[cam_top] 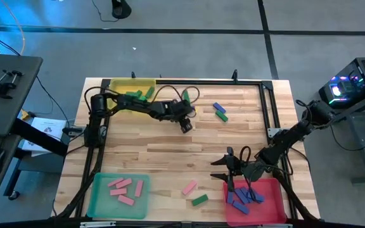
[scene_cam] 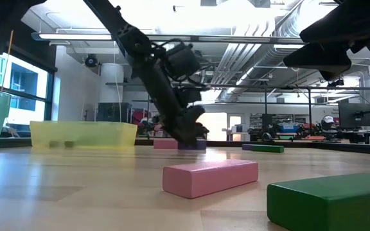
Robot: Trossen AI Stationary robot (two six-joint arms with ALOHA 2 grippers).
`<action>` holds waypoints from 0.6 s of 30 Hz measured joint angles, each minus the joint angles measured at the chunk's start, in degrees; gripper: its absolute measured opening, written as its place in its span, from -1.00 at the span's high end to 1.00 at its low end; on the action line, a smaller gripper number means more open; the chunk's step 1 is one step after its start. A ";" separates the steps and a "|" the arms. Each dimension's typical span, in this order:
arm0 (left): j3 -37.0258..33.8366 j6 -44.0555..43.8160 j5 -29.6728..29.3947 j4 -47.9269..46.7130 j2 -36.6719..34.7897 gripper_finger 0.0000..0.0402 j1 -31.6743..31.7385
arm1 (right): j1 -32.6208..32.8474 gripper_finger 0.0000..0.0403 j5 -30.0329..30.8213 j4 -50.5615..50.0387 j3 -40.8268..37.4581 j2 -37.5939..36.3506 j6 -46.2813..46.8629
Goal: Sort blocks
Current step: Put the violet block into the pink bin
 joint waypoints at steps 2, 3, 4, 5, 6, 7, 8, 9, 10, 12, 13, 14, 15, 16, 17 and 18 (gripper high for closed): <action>0.22 -0.19 1.79 -0.42 -0.85 -0.03 -1.68 | 0.00 -0.05 0.00 -0.21 0.00 0.00 0.10; 0.31 -0.18 2.04 -0.66 -1.21 -0.03 -2.69 | 0.00 -0.05 0.00 -0.30 0.00 0.00 0.11; 0.37 -0.16 2.08 -0.42 -1.47 -0.03 -3.76 | 0.00 -0.05 0.00 -0.34 0.00 0.00 0.19; 0.37 -0.14 1.95 -0.54 -1.76 -0.03 -4.79 | 0.00 -0.05 0.00 -0.52 0.00 0.00 0.39; 0.36 -0.09 1.64 -0.91 -1.96 -0.03 -5.89 | 0.00 -0.05 0.00 -0.59 -0.02 0.00 0.41; 0.29 0.26 0.95 -0.79 -2.18 -0.03 -6.94 | 0.00 -0.05 0.00 -0.57 -0.02 0.00 0.60; 0.28 1.31 -0.21 -0.55 -2.53 -0.03 -7.94 | 0.00 -0.05 0.00 -0.84 -0.02 0.00 1.03; 0.28 2.88 -2.42 -0.30 -2.93 -0.03 -8.89 | 0.00 -0.05 0.00 -1.14 -0.02 0.00 1.10; 0.30 4.43 -5.72 -0.05 -3.30 -0.03 -9.77 | 0.00 -0.05 0.00 -1.14 -0.02 0.00 1.19; 0.36 6.69 -14.96 0.23 -3.55 -0.03 -10.95 | 0.00 -0.05 0.02 -1.20 -0.02 0.00 1.40; 0.37 7.55 -19.20 0.19 -3.55 -0.03 -11.07 | 0.00 -0.05 0.00 -1.18 -0.02 0.00 1.43; 0.33 8.27 -22.77 0.20 -3.51 -0.03 -10.87 | 0.00 -0.05 0.00 -1.16 -0.02 0.00 1.44; 0.33 8.48 -24.59 0.34 -3.51 -0.03 -10.23 | 0.00 -0.05 0.02 -1.12 -0.02 0.00 1.42; 0.33 8.21 -24.58 0.72 -3.51 -0.03 -9.26 | 0.00 -0.05 0.02 -1.06 -0.02 0.00 1.44; 0.33 7.01 -23.10 1.00 -3.51 -0.03 -7.95 | 0.00 -0.05 0.01 -0.97 -0.02 0.00 1.44; 0.33 5.48 -20.39 1.12 -3.51 -0.03 -6.40 | 0.00 -0.05 0.02 -0.96 -0.02 0.00 1.42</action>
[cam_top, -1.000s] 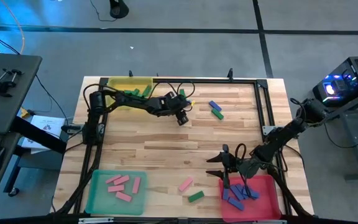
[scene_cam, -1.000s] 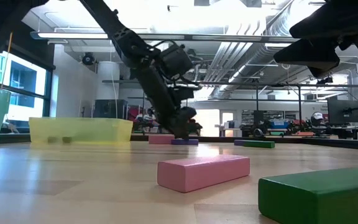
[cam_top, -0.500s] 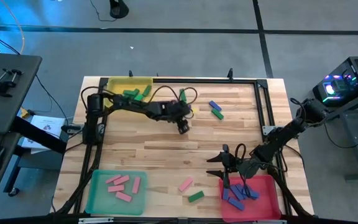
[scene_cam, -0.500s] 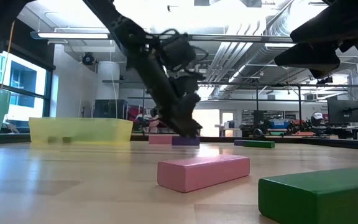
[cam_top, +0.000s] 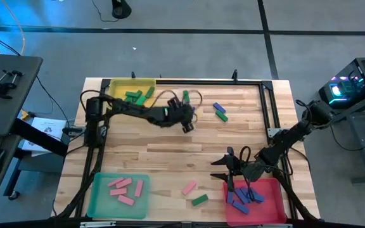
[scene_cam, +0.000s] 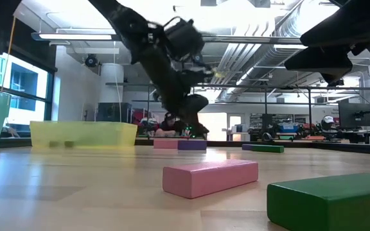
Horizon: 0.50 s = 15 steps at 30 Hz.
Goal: Sort blocks
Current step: Put the violet block into the pink bin
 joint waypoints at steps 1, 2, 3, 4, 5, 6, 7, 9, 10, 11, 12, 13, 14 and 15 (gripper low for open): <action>0.00 -1.39 3.03 0.04 0.00 -0.03 1.65 | 0.00 -0.05 0.00 0.00 0.00 0.00 0.02; 0.00 -2.54 6.01 0.13 0.02 -0.03 3.31 | 0.00 -0.05 0.00 0.00 0.00 0.00 0.02; 0.00 -3.31 8.53 0.41 0.07 -0.03 4.81 | 0.00 -0.05 0.00 0.00 0.00 0.00 0.02; 0.00 -3.87 10.32 0.91 0.19 -0.03 6.13 | 0.00 -0.05 0.00 0.00 0.00 0.00 0.02; 0.00 -3.96 11.99 1.14 0.26 -0.03 7.33 | 0.00 -0.05 0.00 0.00 0.00 0.00 0.01; -0.01 -3.96 13.73 1.06 0.34 -0.03 8.29 | 0.00 -0.05 0.00 -0.02 0.00 0.00 0.02; -0.02 -3.96 15.59 1.11 0.40 -0.03 9.02 | 0.00 -0.05 0.00 -0.02 0.00 0.00 0.02; -0.02 -3.55 18.72 1.47 0.42 -0.03 10.10 | 0.00 -0.05 0.00 -0.19 0.00 0.00 -0.04; -0.02 -3.04 19.74 1.56 0.42 -0.03 10.45 | 0.00 -0.05 0.00 -0.19 0.00 0.00 -0.05; -0.02 -2.57 20.08 1.53 0.42 -0.03 10.67 | 0.00 -0.05 0.00 -0.18 0.00 0.00 -0.07; -0.02 -1.97 20.15 1.42 0.42 -0.03 10.83 | 0.00 -0.05 0.00 -0.20 0.00 0.00 -0.07; -0.02 -1.20 20.30 1.30 0.42 -0.03 10.89 | 0.00 -0.05 0.00 -0.22 0.00 0.00 -0.11; -0.10 -0.41 20.30 1.49 0.55 -0.03 10.87 | 0.00 -0.05 0.00 -0.24 0.00 0.00 -0.13; -0.11 0.53 20.33 1.99 0.89 -0.03 10.87 | 0.01 -0.05 0.01 -0.24 0.00 0.00 -0.15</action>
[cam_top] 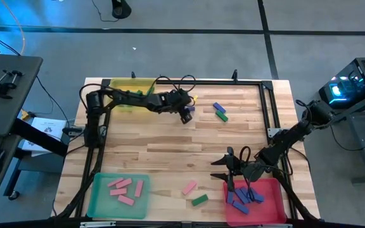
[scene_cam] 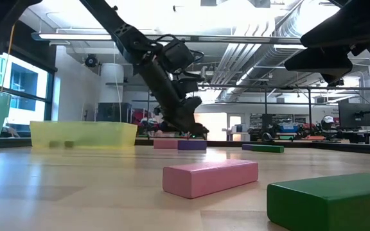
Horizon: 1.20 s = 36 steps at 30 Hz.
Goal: Sort blocks
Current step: Put the violet block into the pink bin
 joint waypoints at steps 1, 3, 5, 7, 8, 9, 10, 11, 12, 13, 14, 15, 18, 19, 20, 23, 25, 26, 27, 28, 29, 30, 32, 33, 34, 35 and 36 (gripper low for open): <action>0.00 0.83 0.01 -0.05 0.30 -0.03 0.00 | 0.01 -0.05 -0.01 0.00 0.00 0.00 -0.04; -0.13 1.50 -0.08 -0.51 1.52 -0.03 0.00 | 0.00 -0.05 0.01 -0.04 0.00 0.00 0.10; -0.15 1.52 -0.15 -0.74 2.52 -0.03 0.00 | 0.01 -0.05 -0.01 -0.09 0.00 0.00 0.13; -0.15 1.44 0.00 -0.69 3.25 -0.03 0.00 | 0.01 -0.05 -0.01 0.01 0.02 0.00 0.23; -0.15 1.27 0.33 -0.87 3.66 -0.03 0.00 | 0.01 -0.05 0.01 -0.13 0.00 0.00 0.17; -0.15 1.10 0.90 -0.86 3.86 -0.03 0.00 | 0.01 -0.05 -0.01 -0.05 0.00 0.00 0.20; -0.15 1.06 1.70 -0.87 3.96 -0.03 0.00 | 0.01 -0.05 -0.01 0.01 0.00 0.00 0.21; -0.12 1.08 2.30 -0.98 4.10 -0.02 0.04 | 0.01 -0.05 -0.01 -0.10 0.00 0.00 0.17; -0.07 1.06 2.73 -0.99 4.36 -0.01 0.03 | 0.01 -0.05 -0.01 -0.09 0.00 0.00 0.19; -0.06 0.99 3.04 -1.06 4.44 0.01 0.00 | 0.01 -0.05 -0.01 -0.09 0.00 0.00 0.19; -0.03 0.98 3.12 -1.48 4.42 0.04 -0.04 | 0.01 -0.05 0.00 -0.08 0.00 0.00 0.18; -0.01 0.95 3.45 -1.65 4.42 0.09 -0.11 | 0.01 -0.05 0.00 0.03 0.00 0.00 0.20; 0.00 0.93 3.31 -2.27 4.42 0.34 -1.04 | 0.01 -0.05 -0.01 0.13 0.00 0.00 0.19; 0.00 0.93 3.21 -2.43 4.38 0.45 -1.54 | 0.01 -0.05 -0.01 0.25 0.00 0.00 0.19; 0.00 0.89 3.15 -2.44 4.32 0.58 -2.15 | 0.01 -0.05 -0.01 0.26 0.00 0.00 0.19; 0.12 0.11 1.62 -2.83 4.24 0.86 -4.59 | 0.01 -0.05 0.01 0.27 0.00 0.00 0.19; 0.15 -1.49 -0.35 -2.85 4.24 0.86 -7.05 | 0.01 -0.05 0.08 0.24 0.00 0.00 0.17; 0.15 -2.01 -1.18 -2.94 4.24 0.85 -8.60 | 0.01 -0.05 0.56 0.28 0.00 0.00 0.19; 0.15 -2.53 -2.14 -3.01 4.24 0.84 -10.41 | 0.01 -0.05 1.19 0.26 0.00 0.00 0.17; 0.15 -3.29 -2.89 -3.02 4.23 0.83 -12.37 | 0.01 -0.05 2.35 0.26 0.00 0.00 0.17; 0.11 -4.01 -3.45 -3.13 3.99 0.83 -14.28 | 0.01 -0.05 3.55 0.24 0.00 0.00 0.17; 0.05 -4.96 -3.85 -3.14 3.84 0.84 -16.20 | 0.01 -0.05 4.93 0.19 0.00 0.00 0.17; 0.00 -6.82 -5.48 -2.01 3.41 0.85 -20.52 | 0.01 -0.05 7.30 -0.17 0.00 0.00 0.15; -0.02 -7.67 -6.47 -1.18 3.06 0.85 -22.64 | 0.01 -0.05 8.06 -0.22 0.00 0.00 0.15; -0.02 -8.14 -7.55 0.17 2.67 0.85 -24.80 | 0.01 -0.05 8.37 -0.26 0.00 0.00 0.17; 0.01 -8.48 -8.61 2.09 2.32 0.85 -27.04 | 0.01 -0.05 8.38 -0.41 0.00 0.00 0.15; 0.07 -8.57 -9.62 3.61 1.93 0.85 -29.16 | 0.03 -0.05 8.33 -0.61 0.00 0.00 0.15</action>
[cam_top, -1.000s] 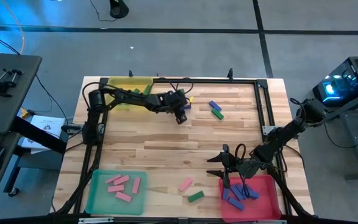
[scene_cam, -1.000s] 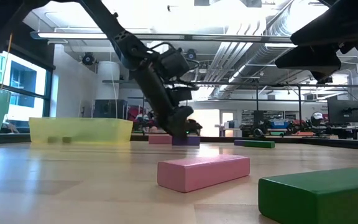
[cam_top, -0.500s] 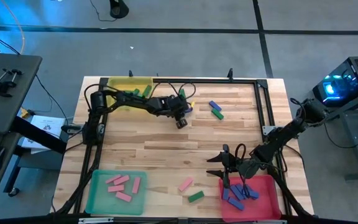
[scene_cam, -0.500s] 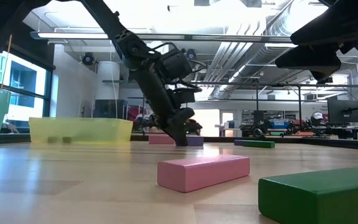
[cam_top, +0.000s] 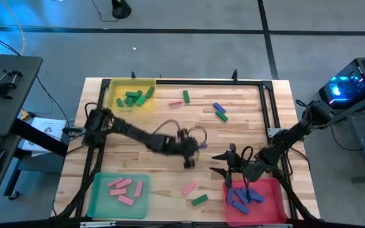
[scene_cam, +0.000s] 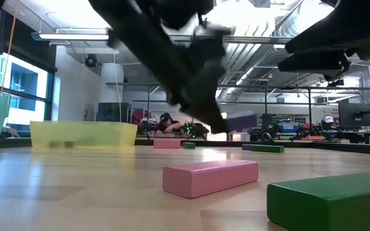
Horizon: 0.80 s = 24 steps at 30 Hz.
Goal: Sort blocks
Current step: Put the violet block into the pink bin
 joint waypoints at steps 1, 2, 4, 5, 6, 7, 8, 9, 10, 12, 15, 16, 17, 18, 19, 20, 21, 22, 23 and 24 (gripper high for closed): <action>0.00 -0.02 -0.81 0.97 -0.29 0.85 -2.00 | 0.10 -0.05 -0.18 0.00 0.00 0.00 0.04; -0.02 -0.03 -1.41 2.47 -0.35 0.85 -4.02 | 0.28 -0.05 -0.30 0.04 0.00 0.00 0.02; -0.02 0.37 -1.85 5.49 -0.55 0.85 -7.55 | 1.01 -0.05 -0.50 0.23 0.00 0.00 -0.33; -0.06 0.47 -1.95 6.47 -0.77 0.84 -9.14 | 1.44 -0.05 -0.79 0.85 0.00 0.00 -0.96; -0.05 0.51 -1.97 8.23 -0.89 0.83 -10.44 | 1.91 -0.05 -1.27 1.59 0.00 0.00 -1.79; 0.01 0.51 -2.23 9.86 -0.98 0.83 -11.57 | 2.46 -0.05 -1.84 2.45 0.00 0.00 -3.08; 0.04 0.52 -2.78 10.91 -1.03 0.82 -12.54 | 2.93 -0.05 -2.64 3.69 0.00 0.00 -4.49; 0.03 0.68 -3.43 11.86 -1.09 0.82 -13.36 | 3.27 -0.05 -3.89 5.22 0.00 0.00 -5.90; 0.00 0.97 -4.01 12.92 -1.07 0.82 -14.01 | 3.59 -0.05 -5.06 6.62 0.00 0.00 -7.30; 0.00 1.05 -5.00 15.36 -1.09 0.82 -14.95 | 4.17 -0.05 -6.13 9.05 0.00 0.00 -9.98; 0.00 2.71 -5.16 19.62 -1.11 0.82 -15.73 | 4.51 -0.05 -6.14 10.75 0.00 0.00 -11.88; 0.00 3.64 -5.17 20.88 -1.11 0.82 -15.81 | 4.48 -0.05 -6.12 10.81 0.00 0.00 -11.95; 0.00 4.19 -5.15 22.00 -1.11 0.82 -15.93 | 4.41 -0.05 -6.11 10.90 0.00 0.00 -11.97; 0.00 4.54 -5.14 22.88 -1.12 0.82 -15.95 | 4.28 -0.05 -6.11 11.07 0.00 0.00 -11.98; 0.00 4.88 -5.13 23.57 -1.14 0.82 -15.95 | 4.14 -0.05 -6.11 11.28 0.00 0.00 -11.98; 0.00 5.18 -5.12 24.27 -1.14 0.82 -15.95 | 4.07 -0.05 -6.11 11.65 0.00 0.00 -12.02; 0.00 5.50 -5.10 25.13 -1.14 0.82 -15.95 | 4.07 -0.05 -6.09 12.12 0.00 0.00 -12.05; 0.00 5.63 -5.08 25.92 -1.14 0.82 -15.93 | 4.04 -0.05 -6.06 12.55 0.00 0.00 -12.06; 0.00 5.65 -5.02 26.66 -1.15 0.82 -15.93 | 3.97 -0.04 -5.93 12.72 0.00 0.00 -12.05; 0.00 5.61 -4.93 26.82 -1.20 0.82 -15.86 | 3.96 -0.04 -5.87 12.76 0.00 0.00 -12.04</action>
